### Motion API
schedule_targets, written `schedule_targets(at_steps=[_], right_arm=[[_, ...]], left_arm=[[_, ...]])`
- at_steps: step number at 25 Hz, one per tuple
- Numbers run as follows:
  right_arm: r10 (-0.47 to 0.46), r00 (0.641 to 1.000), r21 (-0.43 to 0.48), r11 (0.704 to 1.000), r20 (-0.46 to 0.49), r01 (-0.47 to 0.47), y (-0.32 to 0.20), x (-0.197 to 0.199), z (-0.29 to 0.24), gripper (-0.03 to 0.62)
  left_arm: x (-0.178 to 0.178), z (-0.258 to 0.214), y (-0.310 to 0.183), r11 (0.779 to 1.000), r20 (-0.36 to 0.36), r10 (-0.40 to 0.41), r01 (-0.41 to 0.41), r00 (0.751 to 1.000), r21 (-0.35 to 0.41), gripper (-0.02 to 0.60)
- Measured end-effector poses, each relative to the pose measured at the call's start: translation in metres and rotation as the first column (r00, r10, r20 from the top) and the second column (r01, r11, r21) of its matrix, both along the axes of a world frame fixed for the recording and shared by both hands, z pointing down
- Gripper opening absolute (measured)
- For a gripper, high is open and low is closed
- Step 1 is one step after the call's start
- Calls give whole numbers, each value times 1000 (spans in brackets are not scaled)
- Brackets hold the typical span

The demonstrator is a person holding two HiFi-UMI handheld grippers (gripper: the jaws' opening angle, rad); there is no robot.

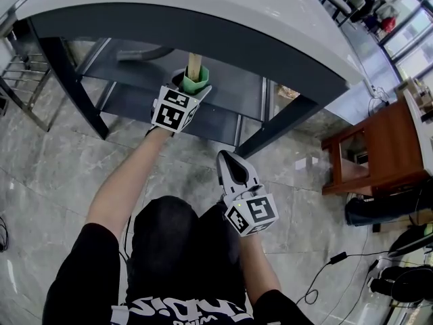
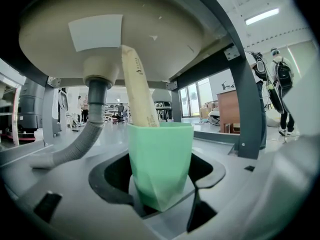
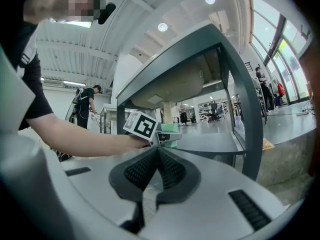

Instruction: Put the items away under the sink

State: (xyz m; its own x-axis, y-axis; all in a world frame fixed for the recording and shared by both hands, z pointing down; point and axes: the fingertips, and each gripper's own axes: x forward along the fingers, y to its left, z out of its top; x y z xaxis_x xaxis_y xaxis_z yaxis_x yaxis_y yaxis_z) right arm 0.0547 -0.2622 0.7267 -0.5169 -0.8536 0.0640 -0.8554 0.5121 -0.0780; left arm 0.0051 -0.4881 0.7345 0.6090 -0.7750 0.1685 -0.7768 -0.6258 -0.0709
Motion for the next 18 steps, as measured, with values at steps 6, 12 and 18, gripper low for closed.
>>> schedule_targets(at_steps=[6, 12, 18], right_arm=[[-5, 1000, -4, 1000, -6, 5, 1, -2, 1, 18], [12, 1000, -6, 1000, -7, -12, -1, 4, 0, 18], [12, 1000, -10, 1000, -11, -12, -1, 3, 2, 18]], left_arm=[[0, 0, 1, 999, 32, -22, 21, 999, 34, 331], [3, 8, -3, 999, 64, -27, 25, 998, 36, 331], [-4, 8, -1, 999, 54, -50, 50, 997, 3, 350]])
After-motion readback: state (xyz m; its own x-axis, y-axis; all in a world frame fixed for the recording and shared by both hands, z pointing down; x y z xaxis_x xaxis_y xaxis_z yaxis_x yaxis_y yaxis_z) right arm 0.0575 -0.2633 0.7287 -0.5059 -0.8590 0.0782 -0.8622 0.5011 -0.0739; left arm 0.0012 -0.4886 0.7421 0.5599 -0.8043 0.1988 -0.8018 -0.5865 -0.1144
